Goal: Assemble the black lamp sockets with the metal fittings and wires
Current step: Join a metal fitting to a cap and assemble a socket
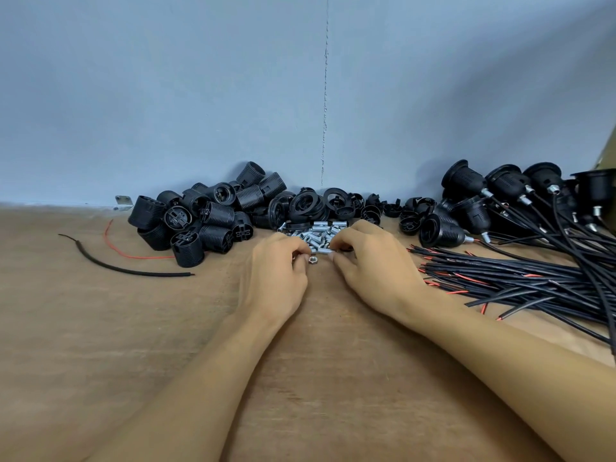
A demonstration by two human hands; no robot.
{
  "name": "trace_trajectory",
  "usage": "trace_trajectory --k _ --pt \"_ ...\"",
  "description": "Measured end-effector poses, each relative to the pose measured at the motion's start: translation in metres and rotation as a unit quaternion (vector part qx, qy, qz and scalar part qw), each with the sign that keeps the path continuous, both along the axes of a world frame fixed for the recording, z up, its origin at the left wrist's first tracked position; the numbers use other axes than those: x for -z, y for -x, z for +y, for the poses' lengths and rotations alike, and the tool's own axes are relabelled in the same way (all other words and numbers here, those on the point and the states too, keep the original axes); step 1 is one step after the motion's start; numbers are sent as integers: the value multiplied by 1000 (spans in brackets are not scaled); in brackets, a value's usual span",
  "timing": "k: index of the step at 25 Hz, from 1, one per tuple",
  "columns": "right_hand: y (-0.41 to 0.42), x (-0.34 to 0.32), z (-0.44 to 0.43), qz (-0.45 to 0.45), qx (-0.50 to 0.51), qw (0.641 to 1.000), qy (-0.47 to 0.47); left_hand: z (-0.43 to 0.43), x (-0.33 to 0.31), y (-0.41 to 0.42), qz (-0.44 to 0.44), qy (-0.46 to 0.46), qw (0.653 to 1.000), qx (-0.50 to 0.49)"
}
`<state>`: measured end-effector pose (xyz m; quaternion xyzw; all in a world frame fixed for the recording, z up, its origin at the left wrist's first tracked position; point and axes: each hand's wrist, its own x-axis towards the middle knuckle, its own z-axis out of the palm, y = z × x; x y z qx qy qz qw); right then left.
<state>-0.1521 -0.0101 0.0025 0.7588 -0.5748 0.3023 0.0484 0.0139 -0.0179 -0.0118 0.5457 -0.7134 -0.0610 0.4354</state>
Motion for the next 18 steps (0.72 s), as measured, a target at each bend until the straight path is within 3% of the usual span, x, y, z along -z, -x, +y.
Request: trace_trajectory --k 3,5,10,14,18 --pt "7 -1 9 -125 -29 991 -44 7 -3 7 83 31 996 13" --pt "7 0 15 -213 -44 973 -81 16 -5 18 180 -5 983 45" --pt "6 -3 25 -408 -105 895 -144 24 0 32 394 -113 910 63" --pt "9 -1 28 -443 -118 876 -147 21 1 25 477 -177 856 86" --pt "11 1 25 -468 -119 863 -148 19 2 23 477 -205 848 108"
